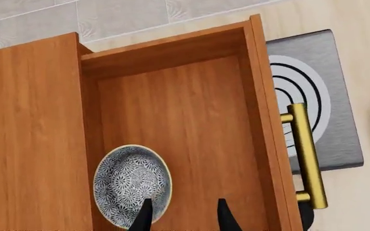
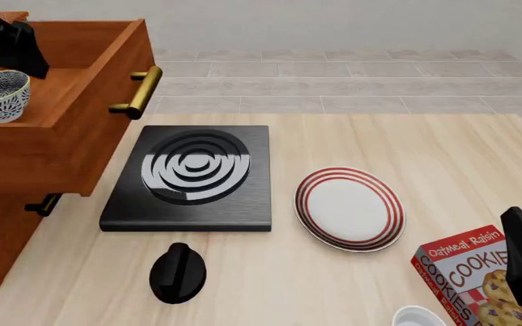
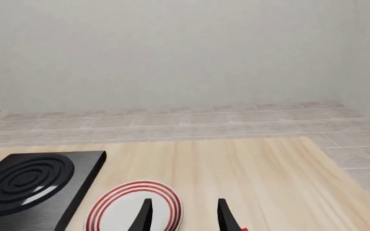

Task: Pick the akita bowl in the top layer of the wooden cabinet and place it on the plate.

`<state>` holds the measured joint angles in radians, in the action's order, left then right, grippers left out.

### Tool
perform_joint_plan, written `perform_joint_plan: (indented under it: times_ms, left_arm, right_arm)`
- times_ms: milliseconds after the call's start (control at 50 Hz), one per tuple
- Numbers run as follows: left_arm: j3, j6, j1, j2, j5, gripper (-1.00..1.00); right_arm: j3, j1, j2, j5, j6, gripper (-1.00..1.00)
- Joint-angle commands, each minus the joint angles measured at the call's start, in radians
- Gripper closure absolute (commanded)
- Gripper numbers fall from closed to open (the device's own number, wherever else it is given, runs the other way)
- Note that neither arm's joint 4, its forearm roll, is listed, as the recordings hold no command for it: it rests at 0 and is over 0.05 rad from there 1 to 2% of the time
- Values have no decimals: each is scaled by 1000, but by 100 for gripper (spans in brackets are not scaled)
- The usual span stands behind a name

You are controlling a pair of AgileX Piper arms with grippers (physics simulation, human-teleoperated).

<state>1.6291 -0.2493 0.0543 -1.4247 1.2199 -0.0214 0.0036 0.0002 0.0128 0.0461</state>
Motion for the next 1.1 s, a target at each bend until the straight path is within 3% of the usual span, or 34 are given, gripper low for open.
perform_joint_plan:
  times_ms: [20, 120, 640, 1100]
  left_arm:
    - [-16, -24, 32, -5, 0, -100]
    - [-21, -69, 70, -6, 0, -100]
    - [-40, -119, 105, -38, 0, -100]
    - [-31, -110, 96, -70, 0, -100]
  right_arm:
    - [-1, 1, 0, -1, 0, -100]
    - [-1, 2, 0, -1, 0, -100]
    - [0, 0, 0, -1, 3, -100]
    - [1, -2, 0, -2, 5, -100]
